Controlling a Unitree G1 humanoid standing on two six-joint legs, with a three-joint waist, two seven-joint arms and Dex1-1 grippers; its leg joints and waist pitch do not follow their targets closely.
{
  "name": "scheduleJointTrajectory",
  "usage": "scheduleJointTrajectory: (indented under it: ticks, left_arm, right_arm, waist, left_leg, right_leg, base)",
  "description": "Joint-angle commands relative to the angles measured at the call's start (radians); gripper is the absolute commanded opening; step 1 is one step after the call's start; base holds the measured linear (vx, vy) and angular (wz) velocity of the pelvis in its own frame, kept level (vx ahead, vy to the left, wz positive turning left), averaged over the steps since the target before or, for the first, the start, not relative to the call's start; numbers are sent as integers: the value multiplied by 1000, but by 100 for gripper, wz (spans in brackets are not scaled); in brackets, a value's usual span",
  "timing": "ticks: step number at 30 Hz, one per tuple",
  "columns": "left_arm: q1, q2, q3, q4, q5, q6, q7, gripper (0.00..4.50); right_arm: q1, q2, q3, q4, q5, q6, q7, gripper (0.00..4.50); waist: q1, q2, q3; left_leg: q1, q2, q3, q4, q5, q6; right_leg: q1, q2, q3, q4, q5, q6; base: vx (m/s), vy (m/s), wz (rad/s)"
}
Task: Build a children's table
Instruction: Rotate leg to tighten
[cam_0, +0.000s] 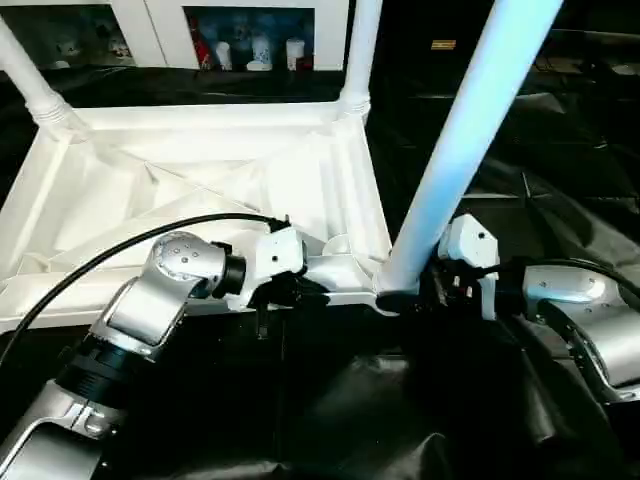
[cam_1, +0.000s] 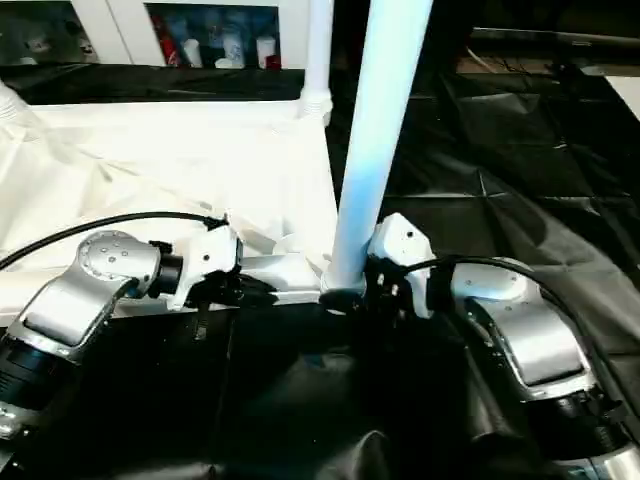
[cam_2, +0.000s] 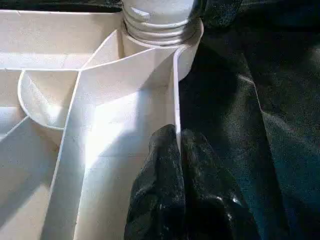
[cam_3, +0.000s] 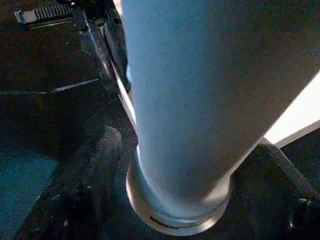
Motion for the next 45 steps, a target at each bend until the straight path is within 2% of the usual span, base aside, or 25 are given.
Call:
scheduleJointTrajectory:
  ticks: [1, 2, 4, 6, 9, 14, 23, 28, 30, 31, 33, 34, 35, 36, 37, 38, 39, 40, 42, 43, 45]
  left_arm:
    - [12, -2, -32, -14, -12, -8, -28, 0]
    - [11, -2, -32, -13, -12, -8, -28, 0]
    - [10, 0, -33, -11, -12, -9, -28, 0]
    - [9, 0, -32, -10, -12, -9, -27, 0]
    - [8, 0, -31, -4, -12, -11, -27, 0]
    - [9, -1, -30, -2, -10, -11, -26, 0]
    - [6, -1, -29, 3, -9, -12, -24, 0]
    - [3, -18, -25, 15, -1, 0, 7, 0]
    - [-9, -44, -19, 41, 17, 17, 61, 0]
    - [-26, -76, -14, 74, 39, 34, 125, 0]
    - [-32, -89, -12, 85, 47, 41, 149, 0]
    - [-43, -108, -12, 102, 58, 50, 180, 0]
    - [-45, -112, -12, 106, 61, 51, 187, 0]
    - [-62, -140, -12, 129, 75, 65, 231, 0]
    - [-79, -168, -11, 149, 86, 80, 272, 0]
    - [-88, -184, -10, 162, 93, 88, 296, 0]
    - [-104, -212, -6, 182, 102, 107, 339, 0]
    - [-110, -222, -6, 191, 107, 114, 356, 0]
    - [-119, -239, -7, 204, 115, 125, 382, 0]
    - [-133, -265, -13, 228, 129, 134, 416, 0]
    - [-150, -303, -22, 262, 143, 140, 451, 0]
  right_arm:
    - [15, -5, 11, 3, -4, -4, 7, 350]
    - [14, -4, 11, 4, -3, -3, 7, 350]
    - [12, -4, 11, 10, 0, -1, 8, 321]
    - [12, -5, 10, 12, -1, 0, 8, 321]
    - [11, -9, 15, 19, -2, -2, 12, 281]
    - [15, -11, 24, 21, -9, -11, 14, 253]
    - [21, -13, 32, 26, -16, -20, 17, 246]
    - [37, 32, 12, 37, -1, 13, -42, 246]
    - [41, 93, -10, 57, 2, 48, -130, 245]
    - [43, 158, -24, 77, -9, 76, -227, 245]
    - [44, 179, -26, 84, -19, 81, -261, 244]
    - [44, 214, -25, 88, -34, 103, -315, 239]
    - [43, 222, -25, 89, -37, 108, -328, 223]
    - [40, 280, -33, 94, -51, 147, -412, 220]
    - [35, 340, -48, 99, -60, 188, -494, 220]
    - [31, 374, -55, 102, -65, 210, -541, 219]
    - [23, 430, -74, 118, -74, 239, -621, 211]
    - [18, 452, -81, 128, -78, 244, -652, 208]
    - [11, 487, -92, 143, -85, 252, -701, 207]
    - [-5, 541, -109, 177, -107, 249, -786, 207]
    - [-30, 609, -112, 224, -144, 228, -892, 206]
  waist:
    - [2, 2, -82]
    - [2, 2, -81]
    - [2, 1, -81]
    - [2, 1, -81]
    - [2, -1, -79]
    - [2, 0, -78]
    - [1, 0, -79]
    - [1, -1, -76]
    - [0, -1, -71]
    - [-3, -4, -66]
    - [-4, -4, -64]
    - [-5, -4, -62]
    - [-6, -4, -61]
    - [-7, -4, -61]
    - [-7, -4, -59]
    - [-8, -4, -59]
    - [-9, -3, -59]
    - [-11, -2, -59]
    - [-11, 0, -60]
    - [-14, 0, -59]
    - [-15, -3, -58]
  left_leg:
    - [18, 64, -22, -42, -52, 143]
    - [18, 65, -22, -42, -54, 143]
    - [17, 64, -23, -42, -56, 142]
    - [17, 64, -23, -41, -58, 141]
    - [17, 64, -23, -41, -70, 136]
    - [17, 63, -25, -42, -91, 122]
    - [16, 62, -24, -40, -81, 129]
    - [15, 62, -24, -41, -89, 127]
    - [16, 62, -25, -44, -118, 114]
    - [19, 59, -27, -48, -183, 81]
    - [20, 58, -31, -50, -210, 54]
    - [23, 56, -34, -55, -232, 29]
    - [24, 57, -36, -56, -243, 24]
    - [22, 56, -37, -58, -246, 24]
    - [25, 54, -35, -59, -260, 20]
    - [26, 54, -38, -60, -273, 13]
    - [25, 52, -44, -63, -291, 0]
    - [27, 52, -46, -66, -300, -8]
    - [30, 54, -48, -70, -307, -10]
    - [27, 54, -48, -73, -318, -15]
    - [30, 52, -51, -75, -347, -21]
  right_leg:
    - [70, -84, 48, -35, -38, -314]
    - [70, -84, 48, -36, -39, -314]
    - [70, -84, 48, -35, -47, -313]
    - [70, -84, 48, -36, -49, -313]
    - [69, -85, 49, -38, -73, -308]
    - [68, -85, 48, -41, -118, -295]
    - [68, -83, 49, -39, -94, -299]
    - [66, -84, 49, -42, -114, -295]
    - [63, -85, 48, -49, -169, -287]
    - [59, -86, 47, -63, -300, -260]
    - [58, -88, 45, -70, -388, -231]
    - [52, -86, 44, -77, -469, -188]
    - [51, -89, 47, -81, -491, -173]
    - [51, -89, 46, -81, -501, -167]
    - [42, -87, 47, -88, -531, -152]
    - [40, -88, 45, -89, -556, -144]
    - [42, -91, 42, -94, -613, -122]
    - [39, -92, 41, -97, -636, -106]
    - [37, -94, 39, -102, -622, -98]
    - [35, -92, 39, -103, -610, -94]
    - [32, -93, 38, -103, -618, -84]
  base:
    - [0, 0, 0]
    - [0, 0, 0]
    - [0, 0, 0]
    - [0, 0, 0]
    - [0, 0, 0]
    - [0, 0, 0]
    - [0, 0, 0]
    - [0, 0, 0]
    - [0, 0, 0]
    - [0, 0, 0]
    - [0, 0, 0]
    - [0, 0, 0]
    - [0, 0, 0]
    - [0, 0, 0]
    - [0, 0, 0]
    - [0, 0, 0]
    - [0, 0, 0]
    - [0, 0, 0]
    - [0, 0, 0]
    - [0, 0, 0]
    - [0, 0, 0]
